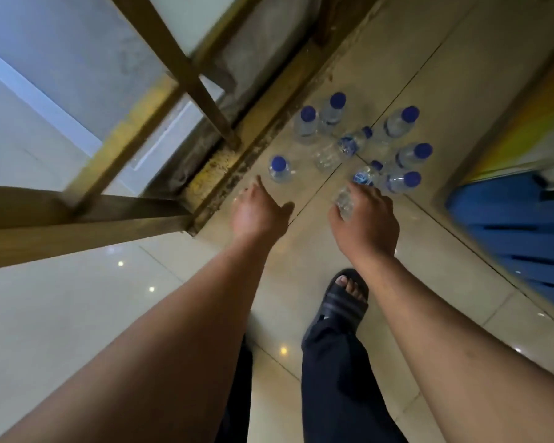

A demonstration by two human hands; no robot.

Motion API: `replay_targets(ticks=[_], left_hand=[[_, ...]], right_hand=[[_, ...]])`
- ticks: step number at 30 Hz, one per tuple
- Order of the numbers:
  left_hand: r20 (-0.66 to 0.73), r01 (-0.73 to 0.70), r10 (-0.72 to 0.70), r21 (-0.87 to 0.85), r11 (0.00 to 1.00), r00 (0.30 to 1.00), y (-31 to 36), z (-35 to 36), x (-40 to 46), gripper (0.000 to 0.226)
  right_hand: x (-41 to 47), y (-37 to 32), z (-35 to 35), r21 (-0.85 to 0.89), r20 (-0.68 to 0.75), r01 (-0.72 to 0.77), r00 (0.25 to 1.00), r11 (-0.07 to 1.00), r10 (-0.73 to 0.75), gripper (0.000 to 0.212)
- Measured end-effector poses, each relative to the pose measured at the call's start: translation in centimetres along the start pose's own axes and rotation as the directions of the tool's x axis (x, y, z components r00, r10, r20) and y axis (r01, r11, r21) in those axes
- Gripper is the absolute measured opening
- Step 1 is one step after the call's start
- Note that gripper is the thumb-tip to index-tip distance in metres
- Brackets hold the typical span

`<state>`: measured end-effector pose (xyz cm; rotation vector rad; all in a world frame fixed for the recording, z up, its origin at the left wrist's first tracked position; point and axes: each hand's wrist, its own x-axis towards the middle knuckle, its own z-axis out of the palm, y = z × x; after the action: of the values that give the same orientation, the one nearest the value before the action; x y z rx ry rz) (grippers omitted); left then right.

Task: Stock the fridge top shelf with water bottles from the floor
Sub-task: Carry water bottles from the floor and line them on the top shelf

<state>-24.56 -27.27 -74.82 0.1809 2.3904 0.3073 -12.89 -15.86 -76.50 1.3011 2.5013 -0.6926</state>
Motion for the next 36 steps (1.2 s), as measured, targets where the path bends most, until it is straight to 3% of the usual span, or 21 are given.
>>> replay_targets(ticks=[3,6,8,11,14,19,22,27,32,36], left_hand=[[0.014,0.132,-0.132,-0.239,0.962,0.991,-0.9,4.3,5.7,0.089],[-0.01,0.12,-0.13,-0.322,0.939,0.991,-2.0,8.1,10.1,0.095],[-0.057,0.053,-0.078,-0.354,0.934,0.995,-2.8,10.3,12.5,0.096],[-0.097,-0.01,-0.032,-0.405,0.914,0.995,-4.0,12.4,15.3,0.093],[-0.121,-0.054,0.006,-0.399,0.916,0.993,-4.7,13.5,16.9,0.088],[-0.144,-0.121,0.079,-0.312,0.942,0.986,-4.7,13.3,18.3,0.072],[-0.155,-0.166,0.132,-0.23,0.959,0.979,-4.8,12.2,17.2,0.067],[-0.166,-0.208,0.176,-0.2,0.957,0.97,-4.6,8.8,10.2,0.06],[-0.123,-0.251,0.24,-0.086,0.964,0.963,-1.9,0.4,0.1,0.041],[-0.153,-0.308,0.298,-0.047,0.95,0.942,0.8,-8.1,-10.0,0.047]], right_hand=[[4.4,1.9,5.8,0.084,0.009,-0.159,0.987,0.984,0.159,0.043],[8.2,4.0,10.8,0.176,0.022,-0.347,0.937,0.921,0.349,0.055],[10.3,5.5,13.3,0.27,0.035,-0.467,0.879,0.842,0.476,0.069],[13.2,6.8,15.7,0.48,0.072,-0.6,0.754,0.64,0.653,0.078],[15.2,7.4,17.4,0.58,0.122,-0.639,0.681,0.504,0.722,0.077],[15.3,7.3,17.6,0.617,0.241,-0.678,0.646,0.399,0.724,0.067],[13.3,6.4,16.4,0.645,0.267,-0.654,0.677,0.395,0.686,0.06],[7.5,3.9,10.5,0.672,0.13,-0.499,0.807,0.547,0.576,0.045],[-0.9,-0.3,-0.5,0.718,0.094,-0.385,0.879,0.579,0.467,0.043],[-9.7,-3.2,-10.1,0.772,-0.031,-0.274,0.885,0.574,0.464,0.048]])
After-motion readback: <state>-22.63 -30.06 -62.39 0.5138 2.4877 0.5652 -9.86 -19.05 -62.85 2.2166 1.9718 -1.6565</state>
